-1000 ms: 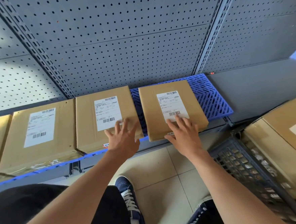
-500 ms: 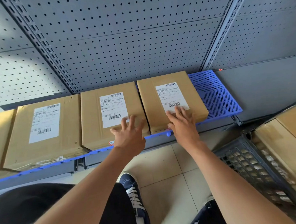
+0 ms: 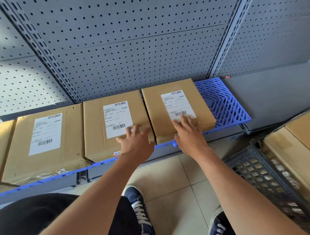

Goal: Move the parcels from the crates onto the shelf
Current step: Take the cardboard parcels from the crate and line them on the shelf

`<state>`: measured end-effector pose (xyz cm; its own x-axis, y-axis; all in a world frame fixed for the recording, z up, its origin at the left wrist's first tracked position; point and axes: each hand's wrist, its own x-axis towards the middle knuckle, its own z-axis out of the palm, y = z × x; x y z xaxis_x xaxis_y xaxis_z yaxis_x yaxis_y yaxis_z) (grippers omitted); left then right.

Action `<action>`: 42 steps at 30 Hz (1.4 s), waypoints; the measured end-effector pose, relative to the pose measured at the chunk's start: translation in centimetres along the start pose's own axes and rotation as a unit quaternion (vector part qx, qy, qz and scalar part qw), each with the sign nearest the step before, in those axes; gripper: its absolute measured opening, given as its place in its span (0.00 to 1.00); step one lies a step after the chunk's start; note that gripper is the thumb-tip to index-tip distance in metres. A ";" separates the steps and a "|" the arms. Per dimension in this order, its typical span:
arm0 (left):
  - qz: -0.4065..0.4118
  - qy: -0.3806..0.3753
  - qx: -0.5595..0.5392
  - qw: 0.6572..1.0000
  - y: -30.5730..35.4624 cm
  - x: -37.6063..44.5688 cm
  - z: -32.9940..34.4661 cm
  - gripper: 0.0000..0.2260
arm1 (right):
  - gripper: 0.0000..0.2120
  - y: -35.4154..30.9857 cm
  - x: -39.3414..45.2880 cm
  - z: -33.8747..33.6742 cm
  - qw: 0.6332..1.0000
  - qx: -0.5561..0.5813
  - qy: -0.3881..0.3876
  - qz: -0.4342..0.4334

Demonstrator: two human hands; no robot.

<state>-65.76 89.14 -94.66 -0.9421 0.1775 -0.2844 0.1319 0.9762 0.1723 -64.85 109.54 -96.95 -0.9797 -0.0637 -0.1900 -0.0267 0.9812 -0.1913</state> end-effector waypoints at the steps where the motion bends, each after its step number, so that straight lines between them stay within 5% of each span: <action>1: -0.010 -0.002 -0.015 1.000 0.1 0.1 -0.3 0.23 | 0.24 -0.2 -0.1 -0.4 1.000 0.010 0.004 0.002; 8: -0.011 0.003 -0.029 1.000 0.6 -1.0 -1.9 0.19 | 0.22 -0.3 -3.7 -5.7 0.998 0.050 0.043 0.015; 15: 0.098 0.012 -0.066 0.993 7.9 -3.6 -4.6 0.20 | 0.25 5.5 -11.5 -10.5 0.990 0.072 0.111 0.044; 20: 0.179 -0.003 -0.061 0.982 15.1 -6.8 -4.6 0.18 | 0.26 11.3 -18.6 -12.0 0.977 0.075 0.140 0.141; 24: 0.220 -0.005 -0.070 0.973 20.1 -8.1 -3.5 0.18 | 0.26 15.7 -23.2 -12.0 0.957 0.098 0.145 0.230; 30: 0.221 -0.062 -0.323 0.918 28.1 -9.4 -1.2 0.16 | 0.28 20.7 -29.3 -10.0 0.919 0.116 0.123 0.355; 37: 0.232 -0.030 -0.336 0.912 35.1 -7.7 0.7 0.25 | 0.27 24.2 -31.9 -8.2 0.890 0.136 0.171 0.400; 42: 0.225 -0.036 -0.333 0.915 37.9 -5.7 1.1 0.28 | 0.32 25.4 -31.9 -7.8 0.848 0.255 0.208 0.415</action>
<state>-55.07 125.29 -87.55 -0.8131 0.5733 -0.1013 0.2605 0.5140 0.8173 -35.80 137.95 -88.25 -0.6078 0.7838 -0.1274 0.6917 0.4438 -0.5698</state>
